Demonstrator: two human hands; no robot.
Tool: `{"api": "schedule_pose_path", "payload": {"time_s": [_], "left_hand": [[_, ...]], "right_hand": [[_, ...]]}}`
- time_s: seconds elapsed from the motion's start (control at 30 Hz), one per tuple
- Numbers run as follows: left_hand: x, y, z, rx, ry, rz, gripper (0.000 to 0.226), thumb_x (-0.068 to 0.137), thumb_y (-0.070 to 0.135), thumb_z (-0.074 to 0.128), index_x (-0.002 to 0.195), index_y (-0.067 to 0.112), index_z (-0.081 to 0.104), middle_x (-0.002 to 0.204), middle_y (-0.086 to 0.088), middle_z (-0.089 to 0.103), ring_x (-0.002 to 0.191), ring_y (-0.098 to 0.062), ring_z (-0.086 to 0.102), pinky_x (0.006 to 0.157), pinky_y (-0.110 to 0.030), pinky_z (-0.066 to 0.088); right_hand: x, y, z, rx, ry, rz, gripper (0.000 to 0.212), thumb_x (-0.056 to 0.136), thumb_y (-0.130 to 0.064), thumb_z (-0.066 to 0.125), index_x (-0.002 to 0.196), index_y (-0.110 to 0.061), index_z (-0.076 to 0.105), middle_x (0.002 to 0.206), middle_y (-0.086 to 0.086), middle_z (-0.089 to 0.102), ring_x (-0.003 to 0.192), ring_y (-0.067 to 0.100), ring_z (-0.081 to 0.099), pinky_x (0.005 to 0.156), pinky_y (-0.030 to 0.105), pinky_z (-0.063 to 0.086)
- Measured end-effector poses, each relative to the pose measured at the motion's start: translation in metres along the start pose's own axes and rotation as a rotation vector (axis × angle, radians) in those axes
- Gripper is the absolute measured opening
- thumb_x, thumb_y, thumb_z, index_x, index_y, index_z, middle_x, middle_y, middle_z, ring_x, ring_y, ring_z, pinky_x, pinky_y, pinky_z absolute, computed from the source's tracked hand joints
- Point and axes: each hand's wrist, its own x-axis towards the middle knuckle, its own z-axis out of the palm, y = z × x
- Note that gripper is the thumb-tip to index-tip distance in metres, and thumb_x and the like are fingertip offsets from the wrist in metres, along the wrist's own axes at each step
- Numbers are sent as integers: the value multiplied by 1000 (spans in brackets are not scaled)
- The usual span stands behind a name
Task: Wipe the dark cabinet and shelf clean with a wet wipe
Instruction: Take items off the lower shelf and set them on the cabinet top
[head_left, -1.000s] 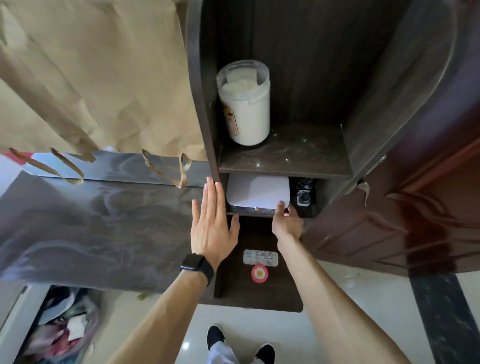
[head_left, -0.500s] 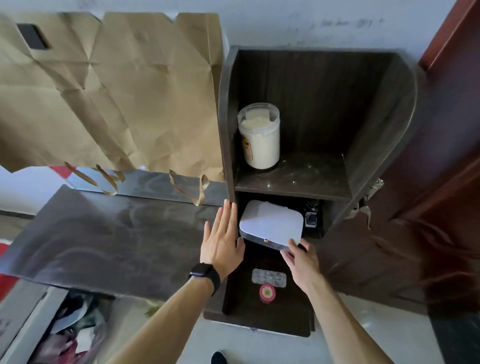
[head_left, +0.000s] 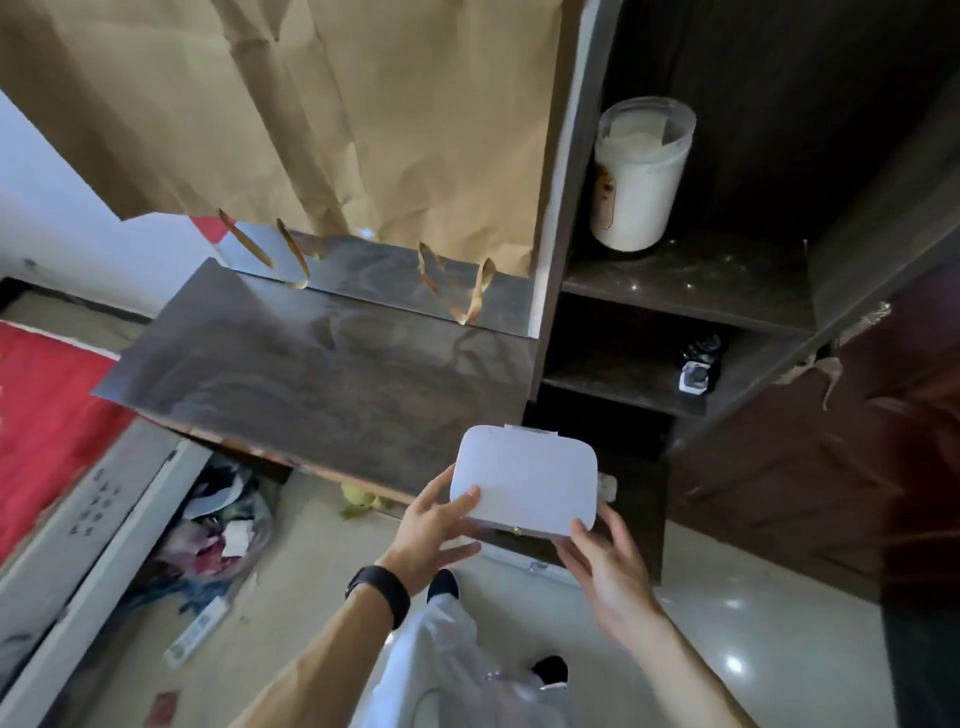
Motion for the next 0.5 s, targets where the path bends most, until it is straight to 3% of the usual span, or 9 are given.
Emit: {"api": "schedule_pose_path", "payload": {"time_s": [0.13,0.3,0.4,0.5], "left_hand": [[4,-2,-59,-38,81,-85,53,82,34,80,130,42,59,121,-2,70,106,-29,70,89,-47,58],[35,35,-144,-52,148,-60,42,88,29,74,127,40,63,116,-2,73,102,-29,71,91,-38,56],[65,70,-199,-51,153,-45,40,89,26,73,126,38,65,115,-2,73,101,-28,71,93,-36,56],[99,110,-249,-28,187,-44,40,86,27,76,123,39,67,112,1,74,102,-28,71,85,-31,58]], "right_hand": [[11,26,50,-105,-31,27,44,94,-8,64,128,-34,54,115,3,71,110,17,67,90,29,53],[43,47,135,-287,-98,29,42,92,-18,69,122,-42,55,111,-9,73,100,7,70,74,18,53],[73,52,182,-519,-117,-12,48,92,-33,68,136,-39,51,133,-16,57,122,3,55,92,20,43],[109,59,219,-936,14,-127,61,92,-45,63,148,-27,43,157,-4,35,145,14,29,115,29,26]]}}
